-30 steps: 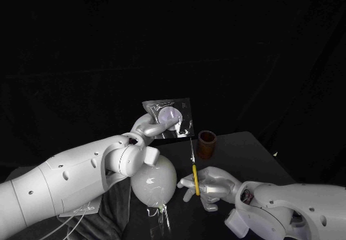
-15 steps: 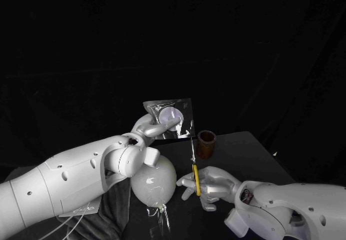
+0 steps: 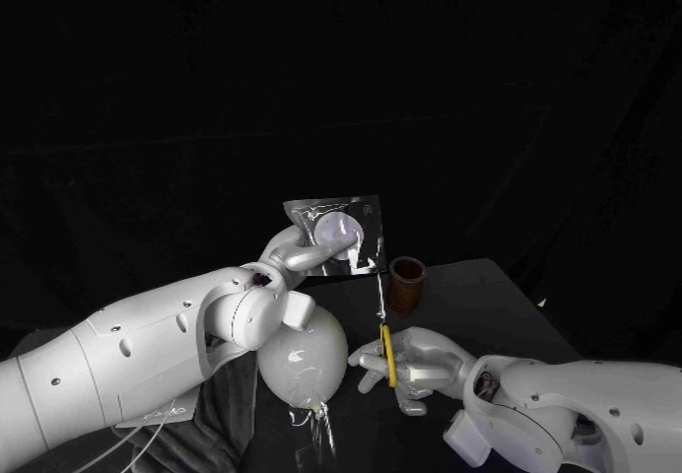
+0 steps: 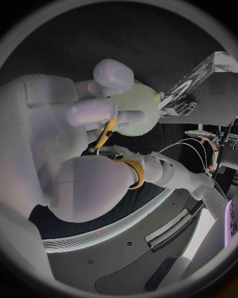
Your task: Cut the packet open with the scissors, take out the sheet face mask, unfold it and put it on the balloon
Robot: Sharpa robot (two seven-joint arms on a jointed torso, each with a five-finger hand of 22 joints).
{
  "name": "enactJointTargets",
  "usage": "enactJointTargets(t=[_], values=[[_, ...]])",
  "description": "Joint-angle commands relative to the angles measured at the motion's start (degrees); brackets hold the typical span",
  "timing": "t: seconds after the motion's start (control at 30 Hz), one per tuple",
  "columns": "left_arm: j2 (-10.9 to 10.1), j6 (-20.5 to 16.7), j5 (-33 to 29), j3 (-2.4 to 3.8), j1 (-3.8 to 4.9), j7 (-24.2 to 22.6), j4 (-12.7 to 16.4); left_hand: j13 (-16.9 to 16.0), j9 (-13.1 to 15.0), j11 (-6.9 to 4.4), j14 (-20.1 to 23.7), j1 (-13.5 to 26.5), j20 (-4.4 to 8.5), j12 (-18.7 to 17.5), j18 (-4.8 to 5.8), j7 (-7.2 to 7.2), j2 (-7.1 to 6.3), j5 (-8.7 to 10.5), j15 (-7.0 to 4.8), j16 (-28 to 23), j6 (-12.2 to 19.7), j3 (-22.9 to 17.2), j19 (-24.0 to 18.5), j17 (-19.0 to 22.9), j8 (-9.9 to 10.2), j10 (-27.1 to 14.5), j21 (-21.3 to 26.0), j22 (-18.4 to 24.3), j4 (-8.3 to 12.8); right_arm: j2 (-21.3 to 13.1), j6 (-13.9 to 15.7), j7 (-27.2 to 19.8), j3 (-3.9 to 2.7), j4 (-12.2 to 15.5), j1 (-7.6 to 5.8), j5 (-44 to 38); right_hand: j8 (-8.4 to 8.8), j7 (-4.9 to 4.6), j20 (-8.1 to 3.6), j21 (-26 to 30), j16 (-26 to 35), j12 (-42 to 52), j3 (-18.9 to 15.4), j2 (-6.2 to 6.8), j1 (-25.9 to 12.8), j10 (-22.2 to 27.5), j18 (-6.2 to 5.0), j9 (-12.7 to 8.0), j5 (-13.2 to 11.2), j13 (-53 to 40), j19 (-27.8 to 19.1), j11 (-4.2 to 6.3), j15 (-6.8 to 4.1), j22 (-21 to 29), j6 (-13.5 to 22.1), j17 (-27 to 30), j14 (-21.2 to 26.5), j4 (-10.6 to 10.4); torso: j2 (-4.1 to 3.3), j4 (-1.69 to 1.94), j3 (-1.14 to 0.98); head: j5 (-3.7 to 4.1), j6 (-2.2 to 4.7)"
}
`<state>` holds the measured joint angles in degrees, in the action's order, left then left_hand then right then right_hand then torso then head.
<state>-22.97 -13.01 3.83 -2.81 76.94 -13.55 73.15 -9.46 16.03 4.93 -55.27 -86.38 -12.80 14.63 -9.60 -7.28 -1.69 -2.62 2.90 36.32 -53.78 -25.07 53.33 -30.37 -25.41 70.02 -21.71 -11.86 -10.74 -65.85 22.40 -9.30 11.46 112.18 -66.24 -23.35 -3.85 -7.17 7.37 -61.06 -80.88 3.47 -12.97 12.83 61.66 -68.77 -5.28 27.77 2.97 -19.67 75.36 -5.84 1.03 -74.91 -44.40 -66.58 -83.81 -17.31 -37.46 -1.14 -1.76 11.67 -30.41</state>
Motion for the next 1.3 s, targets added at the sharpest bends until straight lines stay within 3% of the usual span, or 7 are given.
enactJointTargets(t=[0.03, 0.63, 1.03, 1.3], values=[[0.1, 1.7, -0.5, 0.09, 0.06, -0.1, 0.2, 0.0, 4.1, -0.5, 0.3, 0.5, 0.09, 0.2, -0.43, 0.02, 0.25, -0.19, 0.03, 0.2, -0.6, -0.3, -0.3, -0.1, -0.3, 0.1, -0.2, -0.1, 0.0, 0.1, -1.6, 0.0, -0.05, -0.1, -0.04, -0.9, -0.04, -3.29, -0.06, 0.4, 0.1, 0.1, -0.3, 0.41, -0.1, 0.5, -0.88, -0.1, 0.1, 0.1, -0.5, 0.01, 0.37, -3.2, 3.8, -0.1, 0.1, 0.0, 0.01, 0.04, 0.02, 0.0, -0.01], [-0.2, 3.1, -0.8, 0.09, 0.06, 0.2, 0.9, -0.1, 4.1, -0.55, 0.2, 0.6, 0.09, 0.3, -0.44, 0.09, 0.22, -0.19, -0.01, 0.3, -0.6, -0.4, -0.4, -0.1, -0.4, 0.1, -0.4, -0.2, 0.1, -0.1, -1.9, 0.1, -0.21, -0.7, -0.31, -0.8, -0.39, -3.38, 0.09, 0.5, 0.1, 0.2, 0.4, -0.57, -0.2, 0.6, -0.88, 0.0, 0.0, 0.6, -0.6, -0.21, 0.57, -3.2, 3.5, -0.1, 0.2, 0.0, -0.01, -0.02, 0.03, -0.06, -0.24], [-0.5, 4.3, -0.5, 0.07, 0.05, 0.7, 1.2, -0.1, 4.1, -0.57, 0.2, 0.6, 0.1, 0.4, -0.45, 0.13, 0.2, -0.19, -0.04, 0.4, -0.6, -0.4, -0.4, -0.1, -0.4, 0.1, -0.5, -0.2, 0.1, -0.3, -1.8, -0.2, -0.38, -0.6, -1.59, -0.8, -0.55, -3.41, 0.17, 0.8, 0.1, 0.3, 1.0, -1.38, -0.1, 0.6, -0.93, 0.1, 0.0, 0.9, -0.7, -0.25, 0.63, -3.1, 3.3, 0.1, 0.3, 0.1, 0.02, 0.03, 0.03, 0.36, -0.26], [-0.6, 5.0, -0.4, 0.07, 0.04, 0.8, 1.3, -0.2, 4.1, -0.58, 0.2, 0.6, 0.1, 0.4, -0.45, 0.15, 0.21, -0.18, -0.05, 0.4, -0.6, -0.4, -0.4, -0.1, -0.4, 0.2, -0.5, -0.3, 0.1, -0.3, -1.8, -0.3, -0.42, -0.9, -2.18, -0.8, -0.65, -3.41, 0.21, 0.7, 0.1, 0.3, 1.5, -2.02, -0.1, 0.6, -0.92, 0.1, 0.0, 1.1, -0.7, -0.27, 0.65, -3.1, 3.2, 0.1, 0.3, 0.1, 0.0, 0.03, 0.02, 0.2, -0.24]])
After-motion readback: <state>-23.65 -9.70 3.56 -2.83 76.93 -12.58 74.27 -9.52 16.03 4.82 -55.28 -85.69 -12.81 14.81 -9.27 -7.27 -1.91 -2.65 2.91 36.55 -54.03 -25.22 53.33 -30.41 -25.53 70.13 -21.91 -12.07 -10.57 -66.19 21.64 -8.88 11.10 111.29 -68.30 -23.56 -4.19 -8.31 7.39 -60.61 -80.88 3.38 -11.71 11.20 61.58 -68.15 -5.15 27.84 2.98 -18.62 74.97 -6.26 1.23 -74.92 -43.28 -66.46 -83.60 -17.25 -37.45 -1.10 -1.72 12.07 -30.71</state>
